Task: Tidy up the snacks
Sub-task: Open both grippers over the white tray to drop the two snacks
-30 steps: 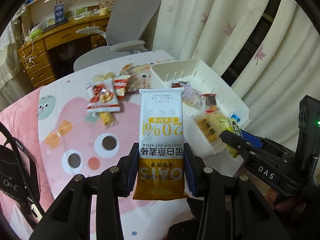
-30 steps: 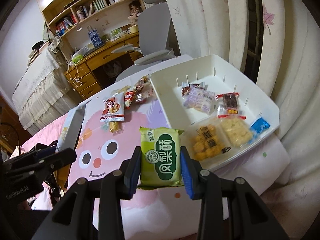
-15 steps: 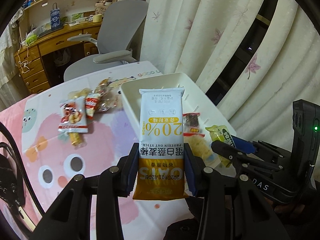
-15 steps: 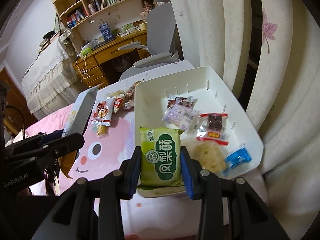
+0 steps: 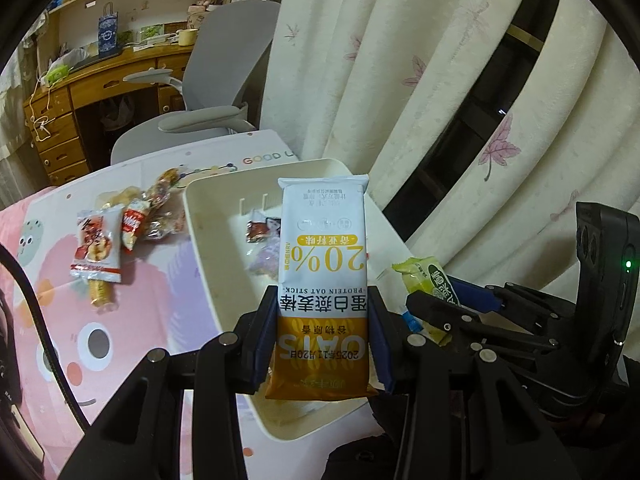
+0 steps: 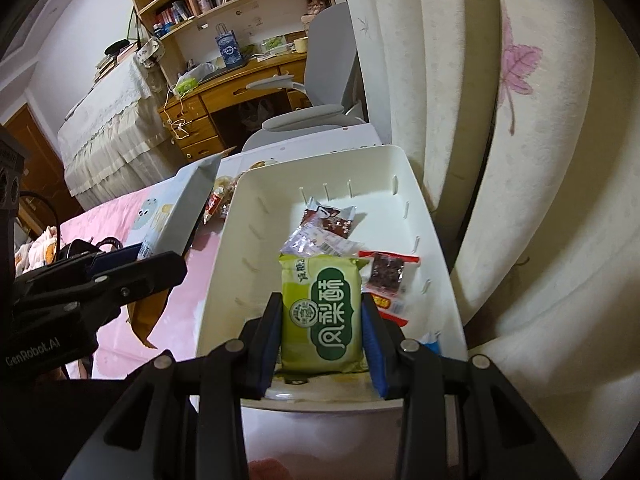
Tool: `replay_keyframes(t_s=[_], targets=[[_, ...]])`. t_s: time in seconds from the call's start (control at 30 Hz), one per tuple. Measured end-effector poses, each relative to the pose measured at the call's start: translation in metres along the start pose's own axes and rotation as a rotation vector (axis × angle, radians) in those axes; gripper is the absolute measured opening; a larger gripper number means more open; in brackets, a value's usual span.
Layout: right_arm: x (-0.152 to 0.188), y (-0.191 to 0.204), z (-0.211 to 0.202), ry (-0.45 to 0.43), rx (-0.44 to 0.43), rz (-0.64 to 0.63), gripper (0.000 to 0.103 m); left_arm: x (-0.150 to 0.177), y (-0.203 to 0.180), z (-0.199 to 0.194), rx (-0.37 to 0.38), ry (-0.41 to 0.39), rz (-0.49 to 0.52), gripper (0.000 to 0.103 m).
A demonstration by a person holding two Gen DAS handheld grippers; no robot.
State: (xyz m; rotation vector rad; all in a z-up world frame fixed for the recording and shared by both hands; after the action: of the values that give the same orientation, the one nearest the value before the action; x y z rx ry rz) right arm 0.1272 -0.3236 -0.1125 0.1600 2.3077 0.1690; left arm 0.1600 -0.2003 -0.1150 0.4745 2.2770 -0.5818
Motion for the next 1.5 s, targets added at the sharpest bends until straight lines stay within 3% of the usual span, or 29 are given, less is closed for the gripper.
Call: replay_keyframes(t_s=[0.27, 0.33, 0.37, 0.43, 0.7, 1.17, 1.5], targets=[[-0.004, -0.021, 0.001, 0.004, 0.001, -0.002, 0.038, -0.001, -0.016, 0.013, 0.031, 0.005, -0.016, 0.041], [-0.003, -0.028, 0.004, 0.015, 0.010, 0.008, 0.041, 0.001, -0.018, 0.016, 0.024, 0.014, -0.018, 0.054], [-0.001, -0.031, 0.006, 0.026, 0.022, 0.010, 0.051, 0.002, -0.019, 0.017, 0.014, 0.018, -0.017, 0.061], [0.002, -0.036, 0.008, 0.042, 0.044, 0.012, 0.057, 0.004, -0.020, 0.018, 0.009, 0.022, -0.021, 0.062], [0.010, -0.044, 0.008, 0.058, 0.031, 0.043, 0.057, 0.014, -0.019, 0.015, -0.024, 0.049, -0.023, 0.071], [0.035, -0.008, 0.025, 0.164, -0.033, 0.052, 0.057, 0.044, 0.026, -0.016, -0.111, 0.100, -0.116, 0.072], [0.050, 0.042, 0.036, 0.218, -0.050, 0.043, 0.057, 0.067, 0.084, -0.051, -0.194, 0.133, -0.188, 0.075]])
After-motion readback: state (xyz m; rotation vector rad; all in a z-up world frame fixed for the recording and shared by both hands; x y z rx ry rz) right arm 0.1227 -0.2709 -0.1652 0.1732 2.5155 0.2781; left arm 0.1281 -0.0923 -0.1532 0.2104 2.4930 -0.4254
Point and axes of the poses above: each gripper's, at about its wrist camera, not at the fingertips, and z roughly the way its jaws point, y to its left, x to its underside, the point moved 4 cm from there along z, roughly the way its jaws point, and after that the axes turned 12 degrees about -y, right-handed, at the moved point
